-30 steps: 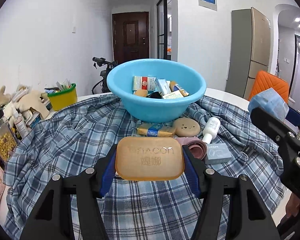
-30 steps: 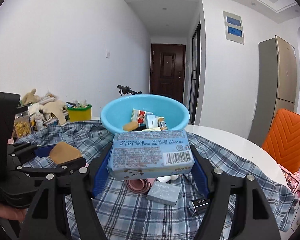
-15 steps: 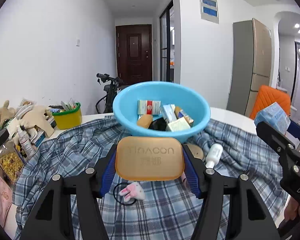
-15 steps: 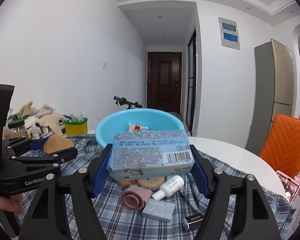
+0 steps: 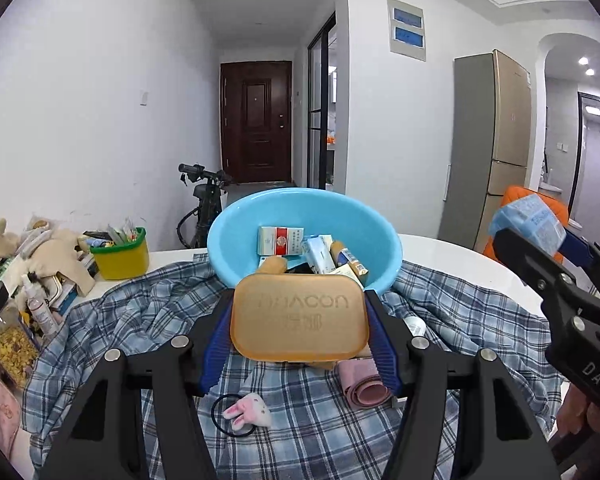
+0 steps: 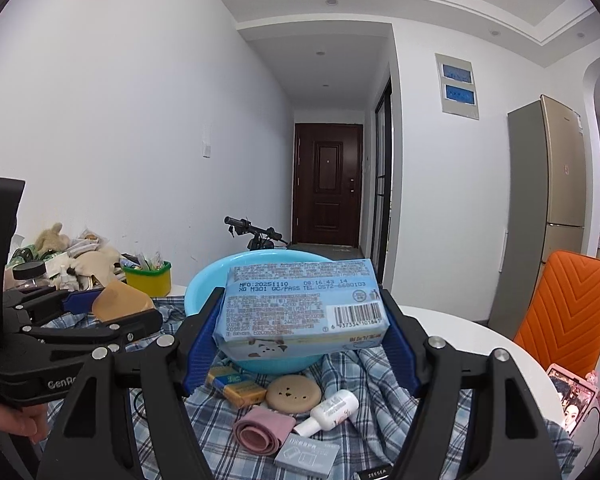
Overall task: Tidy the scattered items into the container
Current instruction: 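Lift the orange soap with the left gripper while the right gripper lifts the wipes pack toward the basin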
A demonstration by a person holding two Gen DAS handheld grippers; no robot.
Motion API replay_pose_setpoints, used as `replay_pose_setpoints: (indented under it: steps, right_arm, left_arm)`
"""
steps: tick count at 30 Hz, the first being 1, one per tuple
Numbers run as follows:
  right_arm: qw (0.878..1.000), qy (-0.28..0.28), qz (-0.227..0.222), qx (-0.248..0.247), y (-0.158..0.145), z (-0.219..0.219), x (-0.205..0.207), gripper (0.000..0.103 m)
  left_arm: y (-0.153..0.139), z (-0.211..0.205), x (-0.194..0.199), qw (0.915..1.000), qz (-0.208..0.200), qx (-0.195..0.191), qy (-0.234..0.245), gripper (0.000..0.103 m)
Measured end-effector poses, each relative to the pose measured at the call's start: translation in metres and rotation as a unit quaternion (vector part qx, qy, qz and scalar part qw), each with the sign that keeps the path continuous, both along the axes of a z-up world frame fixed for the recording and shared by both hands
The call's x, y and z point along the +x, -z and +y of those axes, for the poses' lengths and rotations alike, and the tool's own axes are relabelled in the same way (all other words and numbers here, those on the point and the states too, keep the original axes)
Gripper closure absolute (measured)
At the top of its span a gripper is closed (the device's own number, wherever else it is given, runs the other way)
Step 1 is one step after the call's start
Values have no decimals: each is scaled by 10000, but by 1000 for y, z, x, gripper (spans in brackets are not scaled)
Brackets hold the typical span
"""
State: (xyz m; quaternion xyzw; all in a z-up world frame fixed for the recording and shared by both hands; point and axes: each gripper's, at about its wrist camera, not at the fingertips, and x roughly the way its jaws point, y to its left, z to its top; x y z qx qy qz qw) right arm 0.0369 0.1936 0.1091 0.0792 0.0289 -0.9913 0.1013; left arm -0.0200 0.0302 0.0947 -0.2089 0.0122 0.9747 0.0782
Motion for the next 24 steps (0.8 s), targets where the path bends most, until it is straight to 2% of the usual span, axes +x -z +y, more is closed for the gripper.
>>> replay_pose_setpoints:
  steps: [7, 12, 18, 24]
  right_arm:
    - [9999, -70, 76, 60, -10, -2, -17, 32]
    - [9999, -108, 35, 16, -19, 1, -39, 32]
    - [9997, -119, -47, 188, -28, -1, -79, 32]
    - [9993, -178, -283, 152, -35, -3, -128, 32]
  left_arm:
    - [-5, 2, -20, 9999, 135, 41, -45, 40]
    - [-1, 4, -54, 10000, -67, -1, 2, 40]
    - [-13, -1, -91, 9999, -29, 144, 12, 40]
    - [-33, 2, -132, 9998, 204, -38, -67, 40]
